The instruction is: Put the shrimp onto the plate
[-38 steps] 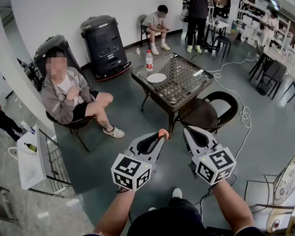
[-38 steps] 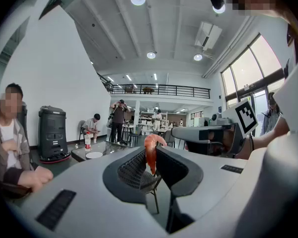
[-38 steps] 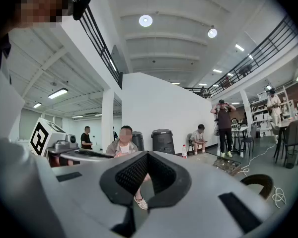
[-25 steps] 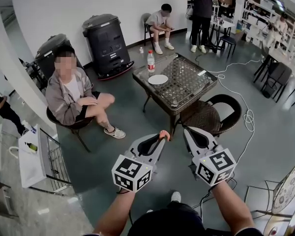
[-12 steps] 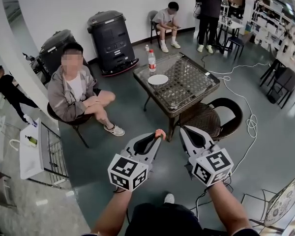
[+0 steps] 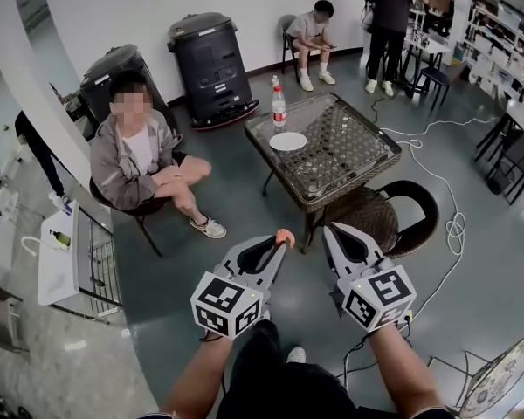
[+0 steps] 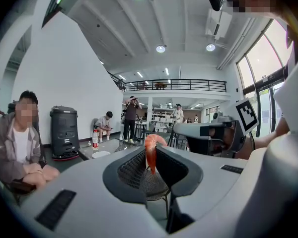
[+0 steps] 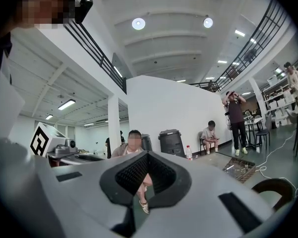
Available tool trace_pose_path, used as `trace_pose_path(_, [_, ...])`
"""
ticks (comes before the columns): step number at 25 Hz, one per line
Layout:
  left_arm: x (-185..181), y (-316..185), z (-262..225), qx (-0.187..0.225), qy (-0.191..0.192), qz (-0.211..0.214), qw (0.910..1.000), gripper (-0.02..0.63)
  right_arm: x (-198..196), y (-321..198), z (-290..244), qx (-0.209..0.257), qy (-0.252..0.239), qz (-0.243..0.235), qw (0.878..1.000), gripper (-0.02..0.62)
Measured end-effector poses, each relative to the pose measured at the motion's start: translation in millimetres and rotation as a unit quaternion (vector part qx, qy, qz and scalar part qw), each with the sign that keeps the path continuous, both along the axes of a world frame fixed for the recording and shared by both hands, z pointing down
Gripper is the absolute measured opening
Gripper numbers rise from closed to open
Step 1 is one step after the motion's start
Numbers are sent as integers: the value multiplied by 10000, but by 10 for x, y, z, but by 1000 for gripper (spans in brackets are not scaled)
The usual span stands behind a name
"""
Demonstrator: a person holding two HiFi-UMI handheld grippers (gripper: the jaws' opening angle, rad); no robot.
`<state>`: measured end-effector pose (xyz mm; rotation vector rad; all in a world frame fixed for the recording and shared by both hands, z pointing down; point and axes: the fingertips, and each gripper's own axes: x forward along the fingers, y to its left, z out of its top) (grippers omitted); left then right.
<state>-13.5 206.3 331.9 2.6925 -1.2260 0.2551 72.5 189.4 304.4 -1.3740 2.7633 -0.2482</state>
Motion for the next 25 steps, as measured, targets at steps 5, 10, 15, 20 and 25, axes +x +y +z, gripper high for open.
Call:
trace_pose_path(5, [-5, -219, 50, -35, 14, 5, 10000, 67, -8, -237, 30, -9, 27, 12, 10000, 3])
trace_pose_path(10, [-28, -525, 123, -50, 56, 11, 10000, 67, -18, -541, 82, -15, 63, 36, 10000, 3])
trace_pose_path(15, [-105, -964, 202, -96, 97, 77, 9999, 67, -107, -967, 132, -14, 116, 51, 9999, 3])
trace_pose_path(20, [-193, -1449, 288, -166, 126, 171, 9996, 67, -178, -1427, 193, -77, 162, 158, 9997, 3])
trace_pose_path(25, [-208, -1933, 404, -265, 100, 329, 9991, 67, -208, -1892, 300, -187, 198, 288, 9992, 3])
